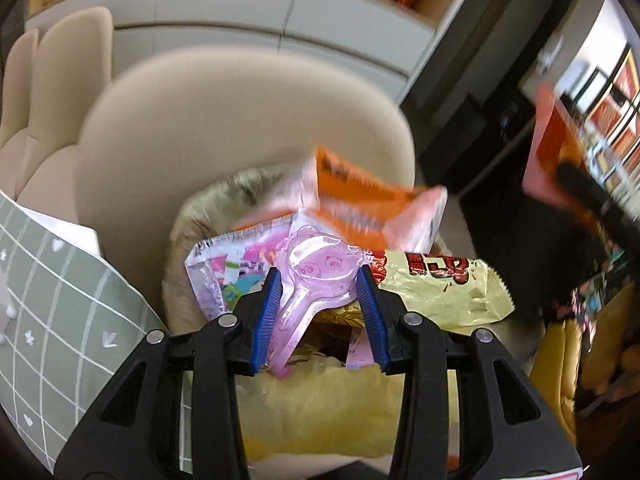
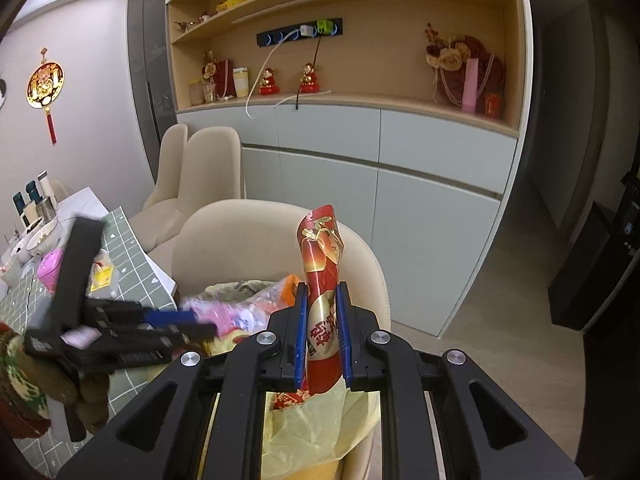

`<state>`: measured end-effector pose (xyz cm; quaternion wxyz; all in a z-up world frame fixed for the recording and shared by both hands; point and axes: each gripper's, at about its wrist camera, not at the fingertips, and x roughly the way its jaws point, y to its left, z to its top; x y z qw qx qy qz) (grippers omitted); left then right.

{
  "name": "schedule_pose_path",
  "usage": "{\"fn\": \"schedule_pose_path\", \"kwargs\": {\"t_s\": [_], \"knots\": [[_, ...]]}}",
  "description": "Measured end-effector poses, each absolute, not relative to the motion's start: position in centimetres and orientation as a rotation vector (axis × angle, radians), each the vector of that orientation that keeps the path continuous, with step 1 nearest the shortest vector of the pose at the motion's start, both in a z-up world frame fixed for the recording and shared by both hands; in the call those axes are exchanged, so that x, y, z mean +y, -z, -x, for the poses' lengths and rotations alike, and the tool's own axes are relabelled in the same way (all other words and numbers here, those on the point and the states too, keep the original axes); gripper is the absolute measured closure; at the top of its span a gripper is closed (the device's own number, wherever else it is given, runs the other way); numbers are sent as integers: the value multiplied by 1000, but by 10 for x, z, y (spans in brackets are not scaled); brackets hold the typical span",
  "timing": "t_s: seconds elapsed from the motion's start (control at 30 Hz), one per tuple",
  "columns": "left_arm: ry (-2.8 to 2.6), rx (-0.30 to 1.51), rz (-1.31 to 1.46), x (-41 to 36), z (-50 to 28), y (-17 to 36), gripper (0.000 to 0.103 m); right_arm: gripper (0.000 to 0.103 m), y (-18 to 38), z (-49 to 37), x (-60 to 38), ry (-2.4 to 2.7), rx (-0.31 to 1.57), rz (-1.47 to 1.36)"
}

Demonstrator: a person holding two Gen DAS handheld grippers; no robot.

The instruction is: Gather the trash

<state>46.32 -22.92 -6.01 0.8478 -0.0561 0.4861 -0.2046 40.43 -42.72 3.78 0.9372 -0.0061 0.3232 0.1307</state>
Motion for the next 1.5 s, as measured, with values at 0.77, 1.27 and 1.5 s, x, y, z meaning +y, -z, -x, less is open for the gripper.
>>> {"fn": "schedule_pose_path", "kwargs": {"t_s": [0.77, 1.27, 1.5], "knots": [[311, 890, 286, -165, -430, 22, 45, 89, -21, -424, -370, -517, 729, 4], [60, 867, 347, -121, -347, 15, 45, 89, 72, -435, -315, -610, 1005, 82], [-55, 883, 343, -101, -308, 19, 43, 78, 66, -425, -324, -612, 961, 37]]}}
